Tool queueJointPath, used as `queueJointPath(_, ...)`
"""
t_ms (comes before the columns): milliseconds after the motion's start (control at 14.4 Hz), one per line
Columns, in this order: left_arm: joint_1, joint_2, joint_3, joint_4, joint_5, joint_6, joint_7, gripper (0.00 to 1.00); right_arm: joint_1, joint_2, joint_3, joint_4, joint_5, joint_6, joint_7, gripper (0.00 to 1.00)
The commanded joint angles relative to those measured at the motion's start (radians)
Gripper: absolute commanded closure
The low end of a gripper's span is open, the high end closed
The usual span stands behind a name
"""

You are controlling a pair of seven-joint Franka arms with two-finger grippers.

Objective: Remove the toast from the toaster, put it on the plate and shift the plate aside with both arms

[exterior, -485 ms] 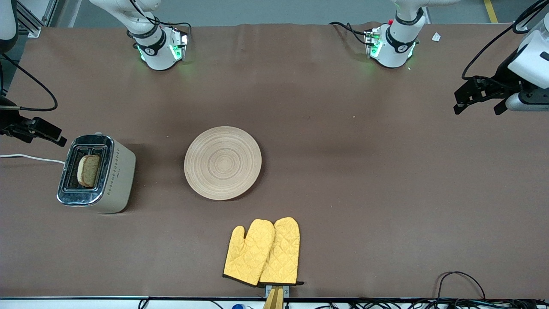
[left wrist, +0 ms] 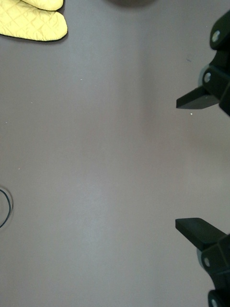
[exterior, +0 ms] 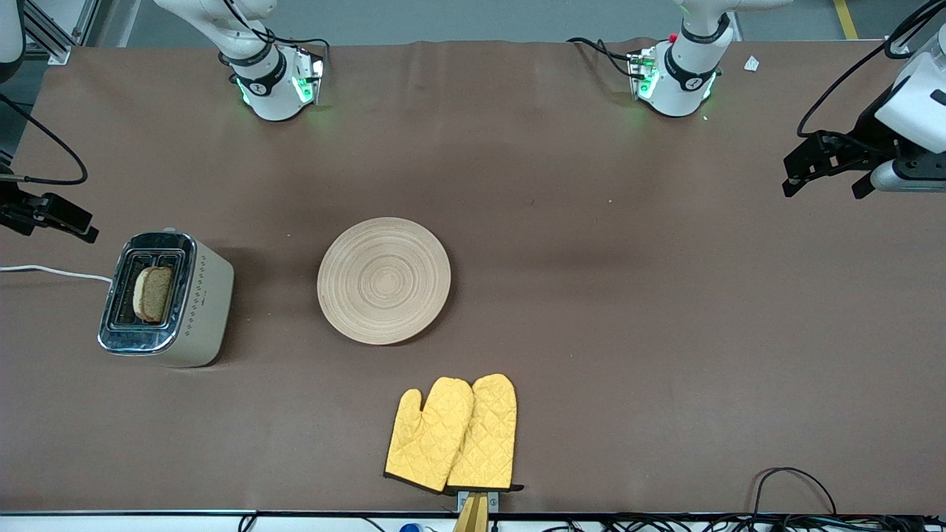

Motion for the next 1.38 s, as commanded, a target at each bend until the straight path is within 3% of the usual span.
queueJointPath(0, 0.001, 0.009, 0.001, 0.019, 0.009, -0.02, -0.033, 0.0, 0.0, -0.008, 0.001, -0.018, -0.013, 0.003, -0.005, 0.0)
queueJointPath(277, 0.0, 0.012, 0.003, 0.018, 0.017, -0.018, -0.038, 0.0, -0.035, 0.061, -0.004, -0.076, -0.01, 0.118, -0.07, 0.0)
queueJointPath(623, -0.007, 0.021, -0.002, 0.016, 0.019, -0.021, -0.033, 0.0, -0.08, 0.124, -0.002, -0.319, -0.009, 0.444, -0.08, 0.0)
queueJointPath(969, -0.002, 0.024, -0.002, 0.016, 0.011, -0.021, -0.031, 0.0, -0.041, 0.18, -0.001, -0.334, -0.009, 0.468, -0.082, 0.0)
queueJointPath(1038, -0.002, 0.024, -0.002, 0.016, 0.011, -0.021, -0.031, 0.0, -0.041, 0.187, -0.001, -0.334, -0.01, 0.468, -0.085, 0.1)
queueJointPath(1177, 0.0, 0.024, -0.002, 0.016, 0.009, -0.021, -0.03, 0.0, -0.043, 0.199, -0.001, -0.331, -0.01, 0.469, -0.105, 0.97)
queueJointPath(1315, -0.002, 0.024, -0.002, 0.016, 0.009, -0.021, -0.028, 0.0, -0.052, 0.214, -0.001, -0.323, -0.012, 0.472, -0.106, 1.0)
